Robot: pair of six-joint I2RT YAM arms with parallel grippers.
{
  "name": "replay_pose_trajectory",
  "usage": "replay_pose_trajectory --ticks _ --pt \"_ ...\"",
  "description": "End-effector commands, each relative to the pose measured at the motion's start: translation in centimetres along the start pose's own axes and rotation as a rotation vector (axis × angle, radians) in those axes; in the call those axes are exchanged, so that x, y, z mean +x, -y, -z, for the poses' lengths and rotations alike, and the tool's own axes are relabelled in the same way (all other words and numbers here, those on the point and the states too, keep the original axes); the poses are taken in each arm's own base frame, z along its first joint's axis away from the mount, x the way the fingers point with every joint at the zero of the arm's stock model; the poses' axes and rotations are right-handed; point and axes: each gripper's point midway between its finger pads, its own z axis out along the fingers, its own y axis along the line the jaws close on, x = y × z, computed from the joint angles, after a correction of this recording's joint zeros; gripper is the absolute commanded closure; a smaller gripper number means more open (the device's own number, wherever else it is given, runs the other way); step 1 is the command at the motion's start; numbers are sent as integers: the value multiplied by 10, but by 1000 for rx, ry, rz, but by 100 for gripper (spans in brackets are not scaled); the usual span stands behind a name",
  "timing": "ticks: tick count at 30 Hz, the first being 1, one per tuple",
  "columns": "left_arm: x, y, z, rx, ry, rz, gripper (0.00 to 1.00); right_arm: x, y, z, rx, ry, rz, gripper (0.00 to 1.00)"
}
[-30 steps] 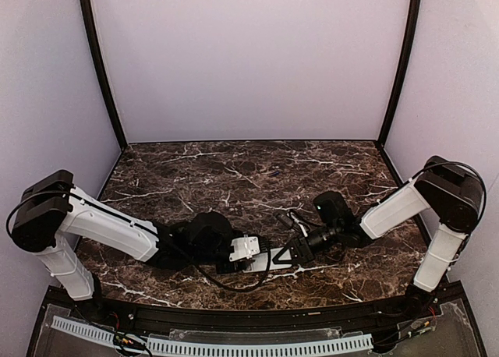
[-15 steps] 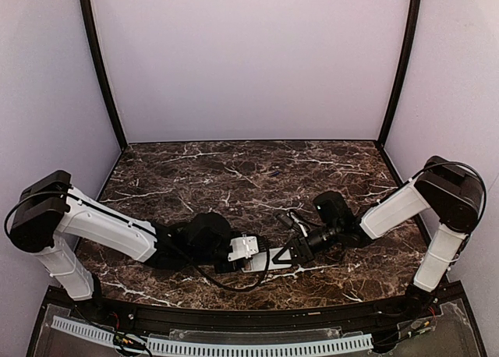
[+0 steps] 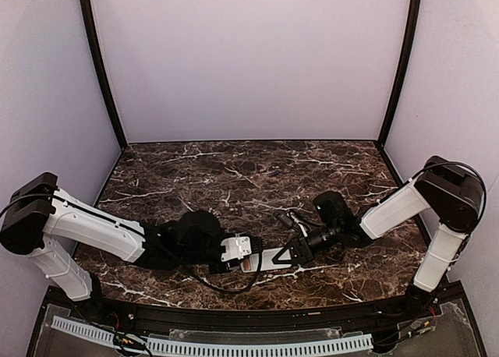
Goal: Load the batteries into the remote control
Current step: Load the battery into the battery compartment.
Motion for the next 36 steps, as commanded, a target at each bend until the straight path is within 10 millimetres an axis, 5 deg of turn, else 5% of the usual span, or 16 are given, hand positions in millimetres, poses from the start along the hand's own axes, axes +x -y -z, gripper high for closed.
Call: replay_pose_trajectory --ticks 1,20,36 --pt "-5 9 2 47 24 -21 70 3 4 -4 21 -11 -4 100" --pt "8 15 -15 76 -67 -36 90 3 4 -4 19 -14 2 100" --pt "20 16 -12 67 -104 -28 93 2 4 -4 26 -14 5 100"
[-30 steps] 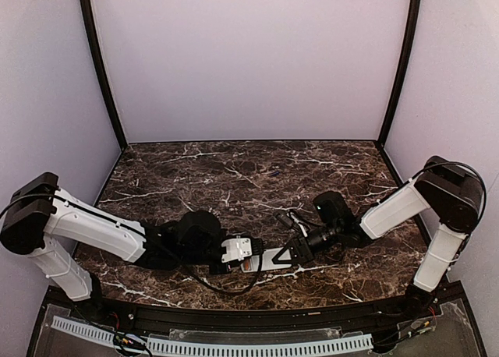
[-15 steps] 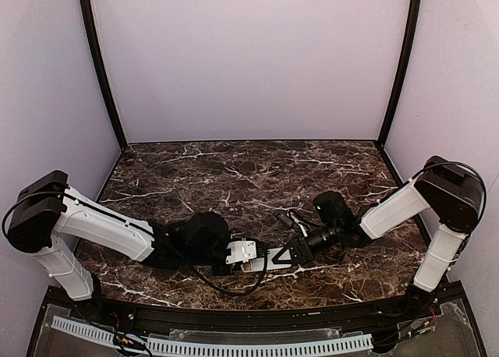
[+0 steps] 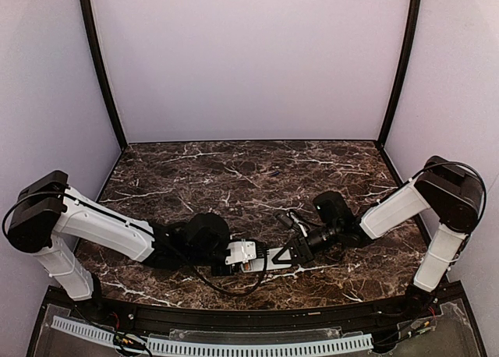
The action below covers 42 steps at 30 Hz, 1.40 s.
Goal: Load the batteries into the remote control
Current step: Load the battery into the battery compartment.
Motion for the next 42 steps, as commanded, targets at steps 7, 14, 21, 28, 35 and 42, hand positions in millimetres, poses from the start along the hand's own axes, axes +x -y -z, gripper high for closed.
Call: replay_pose_trajectory --ticks 7,14,21,28,35,42 --pt "15 13 -2 32 -33 19 94 3 3 -3 22 -14 5 100" --pt "20 20 -4 44 -12 22 95 3 2 -3 15 -16 18 100" --pt "29 30 -6 56 8 32 96 5 1 -3 10 -19 20 100" --pt "40 40 -8 56 41 43 96 7 1 -2 8 -20 15 100" --pt "55 42 -12 18 35 19 95 8 2 -1 4 -22 8 100" --pt "57 30 -9 -53 39 8 90 10 3 1 13 -24 -7 100"
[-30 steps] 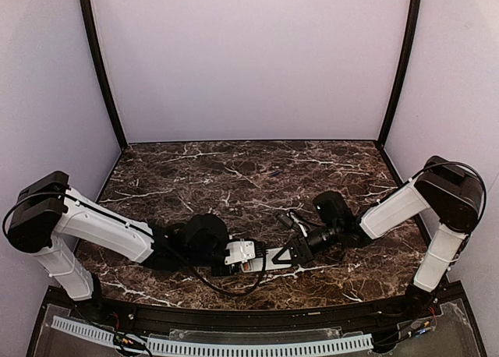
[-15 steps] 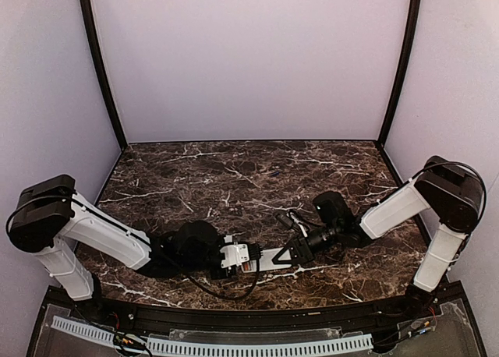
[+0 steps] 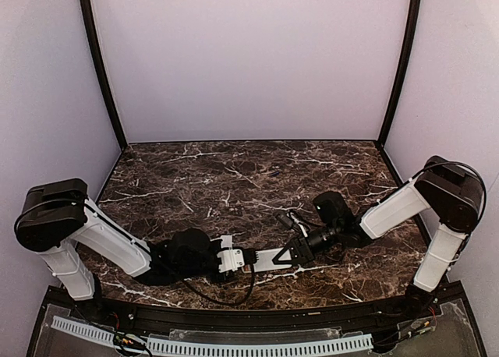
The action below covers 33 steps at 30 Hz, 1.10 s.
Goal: Load the batteries into the remote control
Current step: Load the battery into the battery compartment.
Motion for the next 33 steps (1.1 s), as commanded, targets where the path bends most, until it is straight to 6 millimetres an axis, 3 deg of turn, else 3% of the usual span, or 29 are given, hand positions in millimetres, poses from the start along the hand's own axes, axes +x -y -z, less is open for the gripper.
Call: replay_pose_trajectory --ticks 1,6,13,20,33 --pt "46 20 8 48 -150 -21 89 8 3 0 17 -19 -10 100" --pt "25 2 12 -12 -103 -21 85 9 5 0 22 -20 -19 100" --pt "3 -8 14 -29 -46 -8 79 10 7 0 28 -22 -23 100" --pt "3 -5 11 -10 -47 -12 83 10 7 0 29 -22 -24 100" --pt "29 7 -3 28 -162 -13 89 9 7 0 31 -23 -20 100"
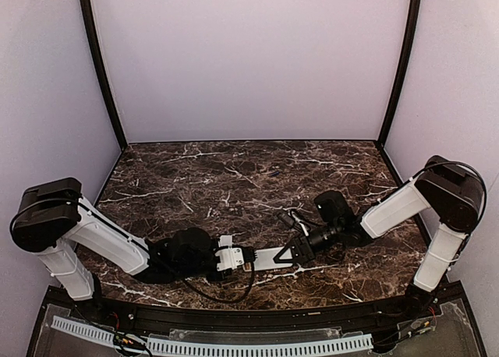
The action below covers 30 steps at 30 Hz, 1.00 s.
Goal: Load the batteries into the remote control
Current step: Load the battery into the battery compartment.
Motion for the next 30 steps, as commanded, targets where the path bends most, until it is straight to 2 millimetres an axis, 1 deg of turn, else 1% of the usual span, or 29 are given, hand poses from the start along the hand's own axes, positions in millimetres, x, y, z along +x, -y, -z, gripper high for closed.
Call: replay_pose_trajectory --ticks 1,4,5,6,7,8,9,10,11,12,13,14,15,16,17,18,19,20,21,22,23,24,27,28,29,30 --pt "18 12 -9 49 -84 6 89 10 5 -2 27 -26 -11 100" --pt "19 12 -7 47 -84 23 88 11 5 -1 29 -27 -13 100" --pt "14 9 -4 39 -68 38 87 11 5 -1 32 -24 -11 100" --pt "12 8 -2 35 -57 45 82 11 5 -1 36 -22 -12 100" --pt "5 3 2 23 -36 70 79 11 6 0 42 -19 -12 100" --pt "3 1 5 16 -25 85 74 9 6 1 45 -13 -10 100" --pt "-7 -6 11 1 5 117 72 8 5 2 46 -4 -6 100" --pt "-8 -8 14 -2 9 132 65 5 4 4 45 7 2 100" --pt "-17 -16 20 -25 31 167 62 2 3 7 45 20 11 100" --pt "-16 -19 24 -33 23 185 54 -1 2 10 49 32 19 100" --pt "-24 -31 32 -76 41 235 51 -4 1 12 50 41 26 100" --pt "-25 -36 36 -92 40 260 43 -8 -2 14 48 53 38 100" --pt "-32 -47 45 -127 67 312 39 -12 -5 16 45 63 50 100" --pt "-33 -50 49 -134 67 332 27 -16 -7 19 44 72 63 100" --pt "-40 -61 58 -158 97 384 20 -19 -11 20 40 78 76 100" --pt "-39 -63 61 -160 91 408 12 -21 -13 22 40 83 84 100" --pt "-40 -67 66 -148 92 471 8 -23 -15 23 39 88 93 100" --pt "-42 -69 67 -136 95 508 6 -25 -19 25 32 94 104 100" --pt "-46 -75 69 -114 111 588 6 -27 -23 27 25 100 113 100" --pt "-39 -78 68 -108 87 652 6 -30 -26 29 21 107 122 100" --pt "-45 -81 68 -85 91 684 8 -33 -30 31 20 117 133 100" --pt "-38 -81 68 -70 59 727 8 -36 -33 34 21 126 142 100" --pt "-56 -75 70 63 129 804 13 -44 -43 40 19 147 174 100" --pt "-56 -77 70 76 136 845 14 -46 -46 42 17 153 187 100" --pt "-61 -75 70 116 155 858 18 -48 -50 44 15 160 197 100" --pt "-59 -76 68 129 152 888 21 -49 -52 46 12 163 203 100"
